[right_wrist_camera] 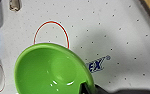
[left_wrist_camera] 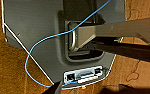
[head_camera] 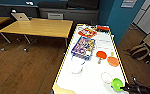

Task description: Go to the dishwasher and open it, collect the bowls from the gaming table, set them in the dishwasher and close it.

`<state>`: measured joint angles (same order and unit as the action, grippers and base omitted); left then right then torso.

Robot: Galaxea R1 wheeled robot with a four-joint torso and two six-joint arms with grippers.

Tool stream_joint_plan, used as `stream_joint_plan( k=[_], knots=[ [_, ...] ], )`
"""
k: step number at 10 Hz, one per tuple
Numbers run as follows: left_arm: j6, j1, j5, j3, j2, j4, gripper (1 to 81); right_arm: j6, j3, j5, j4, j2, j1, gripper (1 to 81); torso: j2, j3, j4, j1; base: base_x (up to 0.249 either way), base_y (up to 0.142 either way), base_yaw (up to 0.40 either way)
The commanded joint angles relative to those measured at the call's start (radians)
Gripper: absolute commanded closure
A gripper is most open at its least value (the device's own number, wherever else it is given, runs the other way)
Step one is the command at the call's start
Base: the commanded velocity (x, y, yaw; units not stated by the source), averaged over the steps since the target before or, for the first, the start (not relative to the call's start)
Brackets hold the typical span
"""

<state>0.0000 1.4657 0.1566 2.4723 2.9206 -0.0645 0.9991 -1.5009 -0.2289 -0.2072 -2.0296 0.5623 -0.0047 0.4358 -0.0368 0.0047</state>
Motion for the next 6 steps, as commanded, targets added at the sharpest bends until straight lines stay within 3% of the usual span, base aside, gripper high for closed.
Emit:
stream_joint_plan(
  k=[1,3,5,6],
  knots=[
    [0.002,-0.032,-0.066,-0.217,-0.098,-0.011,1.0,-0.013,0.358,-0.035,-0.009,0.403,-0.061,81.1,0.000,0.000,0.000,0.000,0.000,0.000,0.000],
    [0.003,-0.060,-0.065,-0.421,-0.231,-0.009,1.0,-0.054,0.357,-0.006,-0.041,0.424,0.109,81.1,0.000,0.000,0.000,0.000,0.000,0.000,0.000],
    [0.003,-0.080,-0.025,-0.616,-0.374,-0.009,1.0,-0.079,0.274,0.181,-0.086,0.376,0.299,81.1,0.000,0.000,0.000,0.000,0.000,0.000,0.000],
    [0.002,-0.097,-0.019,-0.682,-0.426,-0.001,1.0,-0.079,0.219,0.241,-0.104,0.339,0.372,81.1,0.000,0.000,0.000,0.000,0.000,0.000,0.000]
  ],
)
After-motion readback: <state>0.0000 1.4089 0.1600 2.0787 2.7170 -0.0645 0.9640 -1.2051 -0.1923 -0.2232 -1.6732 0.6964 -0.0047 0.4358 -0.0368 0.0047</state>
